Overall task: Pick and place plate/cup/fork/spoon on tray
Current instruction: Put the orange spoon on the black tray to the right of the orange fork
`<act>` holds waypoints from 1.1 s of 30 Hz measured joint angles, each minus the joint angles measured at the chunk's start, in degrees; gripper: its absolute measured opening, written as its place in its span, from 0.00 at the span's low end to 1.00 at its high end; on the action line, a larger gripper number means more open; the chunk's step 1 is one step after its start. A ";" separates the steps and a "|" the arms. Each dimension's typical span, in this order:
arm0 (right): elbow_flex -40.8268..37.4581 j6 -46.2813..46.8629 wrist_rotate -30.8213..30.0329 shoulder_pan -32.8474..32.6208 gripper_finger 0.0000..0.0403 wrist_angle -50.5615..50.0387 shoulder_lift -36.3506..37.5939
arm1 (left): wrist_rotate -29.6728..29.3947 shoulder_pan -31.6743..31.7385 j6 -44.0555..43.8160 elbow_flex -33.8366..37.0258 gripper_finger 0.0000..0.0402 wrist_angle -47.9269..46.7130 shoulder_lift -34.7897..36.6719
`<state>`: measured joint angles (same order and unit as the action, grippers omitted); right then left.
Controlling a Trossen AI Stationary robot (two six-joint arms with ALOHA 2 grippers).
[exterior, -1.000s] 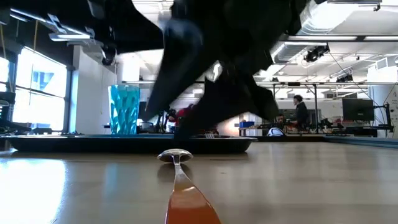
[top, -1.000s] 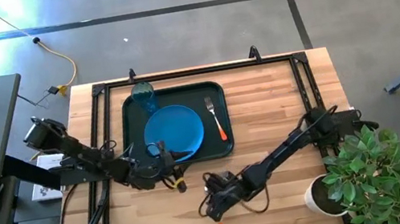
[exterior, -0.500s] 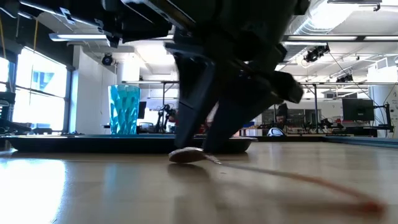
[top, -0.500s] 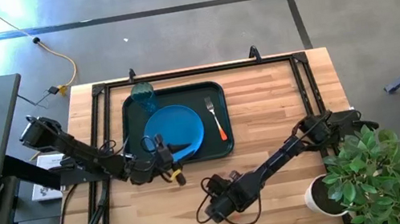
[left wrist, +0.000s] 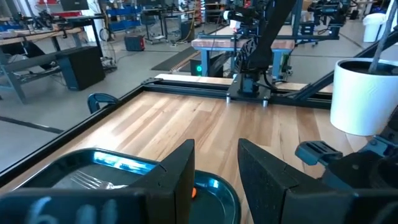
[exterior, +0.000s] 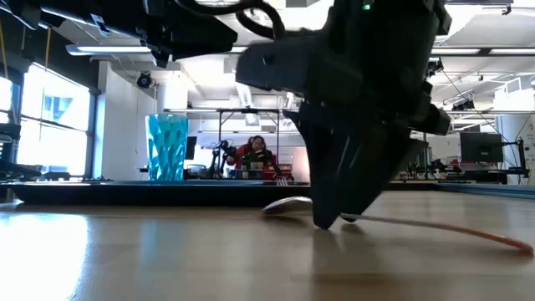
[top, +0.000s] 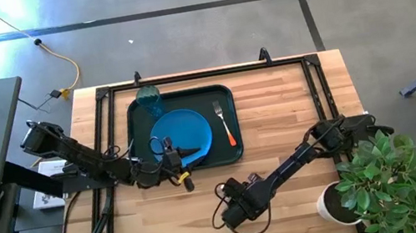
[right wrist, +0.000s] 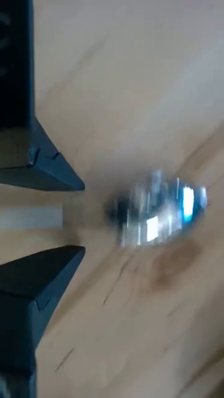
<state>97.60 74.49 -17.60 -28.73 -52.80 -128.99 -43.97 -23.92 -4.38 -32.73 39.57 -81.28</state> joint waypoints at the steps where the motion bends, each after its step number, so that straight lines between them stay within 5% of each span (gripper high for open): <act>1: 0.08 -0.69 -0.04 0.09 0.34 -0.24 0.00 | -0.02 -0.15 -0.02 0.00 0.28 -0.15 0.00; 9: 0.04 -5.98 -0.15 0.31 0.03 -0.95 -0.02 | -0.04 -1.51 -2.01 0.02 0.28 -2.54 -0.04; 19: -0.21 -20.82 6.41 4.49 0.01 3.52 5.15 | -0.03 -4.47 -2.36 0.02 0.28 -4.19 -0.04; 28: -0.34 -35.44 16.01 8.21 0.00 4.31 12.35 | -0.07 -10.28 11.46 0.02 0.28 1.09 -0.04; 33: -12.89 -47.90 20.95 9.51 0.00 16.35 18.43 | -1.58 -10.22 11.84 0.02 0.28 1.36 -0.04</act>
<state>84.71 26.60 3.35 -19.22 -36.45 -110.56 -45.55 -34.14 7.46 -32.71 40.93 -81.32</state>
